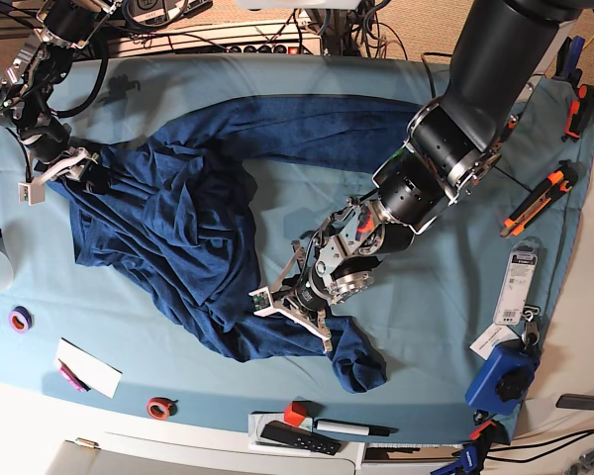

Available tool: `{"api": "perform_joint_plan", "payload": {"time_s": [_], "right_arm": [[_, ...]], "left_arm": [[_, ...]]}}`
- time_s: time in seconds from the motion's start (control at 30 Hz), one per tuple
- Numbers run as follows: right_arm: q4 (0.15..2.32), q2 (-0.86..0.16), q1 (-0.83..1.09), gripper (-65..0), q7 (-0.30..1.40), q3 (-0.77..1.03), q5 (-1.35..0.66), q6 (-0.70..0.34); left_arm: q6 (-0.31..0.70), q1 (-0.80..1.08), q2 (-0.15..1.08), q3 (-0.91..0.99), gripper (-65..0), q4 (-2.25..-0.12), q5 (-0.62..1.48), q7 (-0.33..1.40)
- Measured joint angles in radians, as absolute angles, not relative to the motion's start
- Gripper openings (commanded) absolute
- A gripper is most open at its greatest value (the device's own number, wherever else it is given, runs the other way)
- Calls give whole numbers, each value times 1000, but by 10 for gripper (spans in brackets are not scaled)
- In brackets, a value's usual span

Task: Layout the t-shirt on the table in an organized manner, then fold the t-shirt properly
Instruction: 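Release and regrasp the dragged fabric end with the left gripper, then carry the grasped fabric with the left gripper back across the shirt body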

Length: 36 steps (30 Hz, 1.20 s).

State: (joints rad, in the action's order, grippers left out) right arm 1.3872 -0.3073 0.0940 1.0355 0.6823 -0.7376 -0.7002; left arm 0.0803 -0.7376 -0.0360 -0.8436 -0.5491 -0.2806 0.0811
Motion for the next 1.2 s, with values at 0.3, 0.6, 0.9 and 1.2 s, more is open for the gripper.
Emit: {"api": "perform_joint_plan", "payload": {"time_s": [0.3, 0.6, 0.9, 1.2], "right_arm": [[1387, -307, 94, -280, 1036, 682, -738, -700], [1387, -307, 94, -280, 1036, 682, -738, -700], [1387, -307, 94, -280, 1036, 682, -738, -700], [1387, -307, 94, -280, 1036, 682, -738, -700]], "left_arm": [[-61, -876, -84, -844, -650, -539, -194, 130], [-67, -937, -132, -844, -650, -541, -189, 121], [-10, -931, -132, -844, -444, -542, -38, 262], [248, -915, -107, -652, -412, -623, 350, 600]]}}
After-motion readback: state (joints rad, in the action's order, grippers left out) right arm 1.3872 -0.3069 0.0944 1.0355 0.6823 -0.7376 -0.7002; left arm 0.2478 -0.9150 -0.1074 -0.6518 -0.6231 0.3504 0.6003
